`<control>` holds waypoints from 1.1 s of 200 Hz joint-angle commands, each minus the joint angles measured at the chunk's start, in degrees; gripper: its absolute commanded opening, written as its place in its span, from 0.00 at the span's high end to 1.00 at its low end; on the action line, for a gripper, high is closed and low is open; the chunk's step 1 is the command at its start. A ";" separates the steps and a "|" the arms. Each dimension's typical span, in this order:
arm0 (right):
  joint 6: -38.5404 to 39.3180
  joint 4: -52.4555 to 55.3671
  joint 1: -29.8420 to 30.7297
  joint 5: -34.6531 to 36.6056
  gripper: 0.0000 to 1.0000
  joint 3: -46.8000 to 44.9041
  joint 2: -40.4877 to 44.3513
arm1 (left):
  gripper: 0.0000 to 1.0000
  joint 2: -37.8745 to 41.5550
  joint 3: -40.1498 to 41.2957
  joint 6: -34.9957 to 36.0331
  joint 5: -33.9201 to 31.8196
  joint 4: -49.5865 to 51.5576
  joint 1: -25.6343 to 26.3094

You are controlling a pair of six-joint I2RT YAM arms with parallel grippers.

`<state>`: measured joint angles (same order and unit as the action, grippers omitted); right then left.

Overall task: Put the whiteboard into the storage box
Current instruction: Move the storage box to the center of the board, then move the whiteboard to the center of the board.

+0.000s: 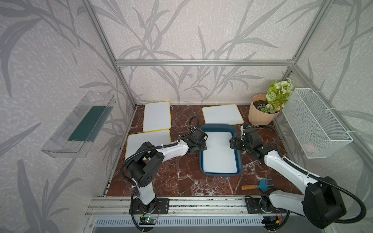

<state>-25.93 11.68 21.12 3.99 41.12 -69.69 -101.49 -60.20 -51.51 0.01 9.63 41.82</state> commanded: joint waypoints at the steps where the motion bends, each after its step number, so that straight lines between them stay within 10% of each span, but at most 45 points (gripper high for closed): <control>1: -0.69 -1.91 0.23 1.13 0.09 -0.92 2.22 | 0.42 -1.62 0.53 -7.33 1.66 -4.61 1.33; 61: -1.23 -2.82 -0.25 -0.20 0.08 -1.99 2.10 | 0.43 -6.42 -4.85 -14.14 1.56 -7.72 5.37; 112: -0.21 -3.28 -0.73 -0.77 0.06 -1.93 2.45 | 0.40 -3.25 -6.06 -6.78 -1.83 0.33 4.77; 220: 2.71 -5.61 2.94 -3.89 0.01 -3.57 3.74 | 0.13 18.13 8.75 5.43 -18.16 18.94 -9.98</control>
<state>-24.71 7.05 21.85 -0.75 38.09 -67.77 -85.10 -54.46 -48.60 -13.43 22.74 34.85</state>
